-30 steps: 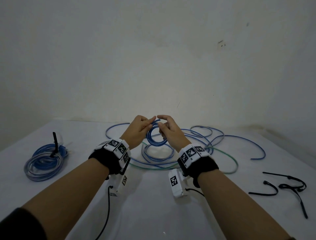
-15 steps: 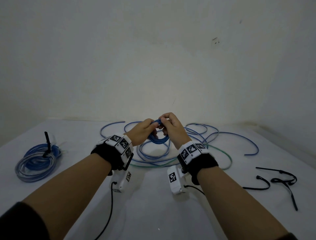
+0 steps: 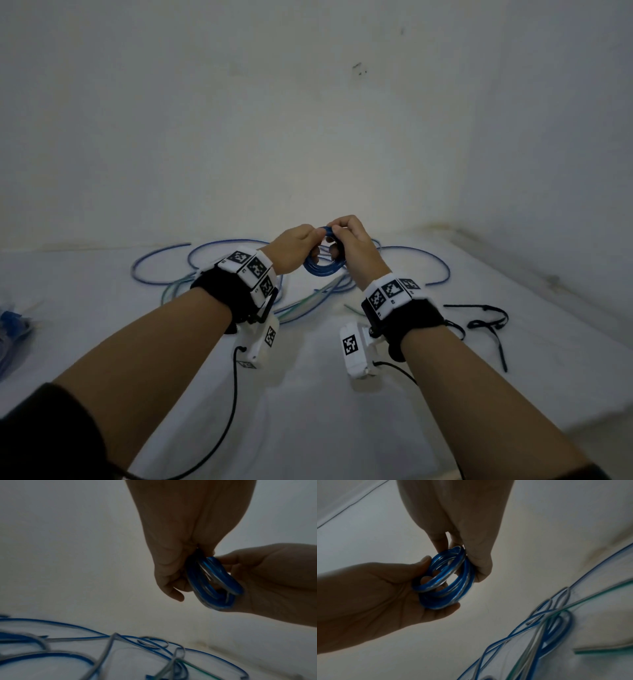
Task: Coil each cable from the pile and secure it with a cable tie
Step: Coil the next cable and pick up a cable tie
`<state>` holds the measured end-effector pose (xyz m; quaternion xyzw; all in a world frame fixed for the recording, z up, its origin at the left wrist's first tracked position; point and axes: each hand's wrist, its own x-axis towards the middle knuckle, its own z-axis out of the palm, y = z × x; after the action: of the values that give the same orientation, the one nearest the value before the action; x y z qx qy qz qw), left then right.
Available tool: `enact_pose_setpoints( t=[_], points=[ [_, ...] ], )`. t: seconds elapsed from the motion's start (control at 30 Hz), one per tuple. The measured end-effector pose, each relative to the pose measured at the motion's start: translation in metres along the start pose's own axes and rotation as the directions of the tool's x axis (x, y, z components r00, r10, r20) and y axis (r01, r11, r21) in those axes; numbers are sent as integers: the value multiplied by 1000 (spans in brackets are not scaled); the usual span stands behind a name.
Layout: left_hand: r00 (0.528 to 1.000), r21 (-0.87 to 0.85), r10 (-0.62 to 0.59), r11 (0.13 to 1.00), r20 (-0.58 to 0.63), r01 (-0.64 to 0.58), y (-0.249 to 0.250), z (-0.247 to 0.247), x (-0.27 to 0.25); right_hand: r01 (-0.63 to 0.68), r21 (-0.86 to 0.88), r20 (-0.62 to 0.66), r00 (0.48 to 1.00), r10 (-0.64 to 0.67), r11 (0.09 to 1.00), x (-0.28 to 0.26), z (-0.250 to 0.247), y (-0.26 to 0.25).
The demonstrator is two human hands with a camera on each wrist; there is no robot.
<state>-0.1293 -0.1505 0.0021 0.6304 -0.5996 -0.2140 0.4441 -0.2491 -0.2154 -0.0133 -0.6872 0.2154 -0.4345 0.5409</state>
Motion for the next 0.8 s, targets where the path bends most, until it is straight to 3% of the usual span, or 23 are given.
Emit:
enact_pose_setpoints(
  t=[0.1,0.23,0.33,0.47,0.57,0.63,0.7,0.77,0.8],
  points=[
    [998,48,56,997,-35,-54,14,31,13,21,-15,-62,998,-22,1000,-9,-30,-1],
    [987,-104,84,992,136,-70,31,71,24,17,-120,-180,983,-38,993,-18,-75,2],
    [986,-85,86,994,146,-75,37,99,33,-17,-119,-219,976,-10,993,-31,-103,2],
    [987,26,85,996,136,-89,45,131,41,-157,-9,-202,967,152,988,-45,-137,-3],
    [987,45,72,996,142,-79,49,145,44,-333,-148,-278,918,284,931,-49,-172,-3],
    [986,49,70,996,148,-78,52,151,45,-455,-400,-369,875,315,795,-53,-199,3],
    [987,38,71,996,146,-77,53,156,47,-543,-663,-434,840,326,516,-56,-224,13],
    [987,18,73,997,146,-76,53,160,48,-569,-774,-454,804,384,276,-59,-242,24],
    [986,12,72,997,150,-75,53,162,48,-574,-793,-460,783,418,202,-62,-247,29]
  ],
)
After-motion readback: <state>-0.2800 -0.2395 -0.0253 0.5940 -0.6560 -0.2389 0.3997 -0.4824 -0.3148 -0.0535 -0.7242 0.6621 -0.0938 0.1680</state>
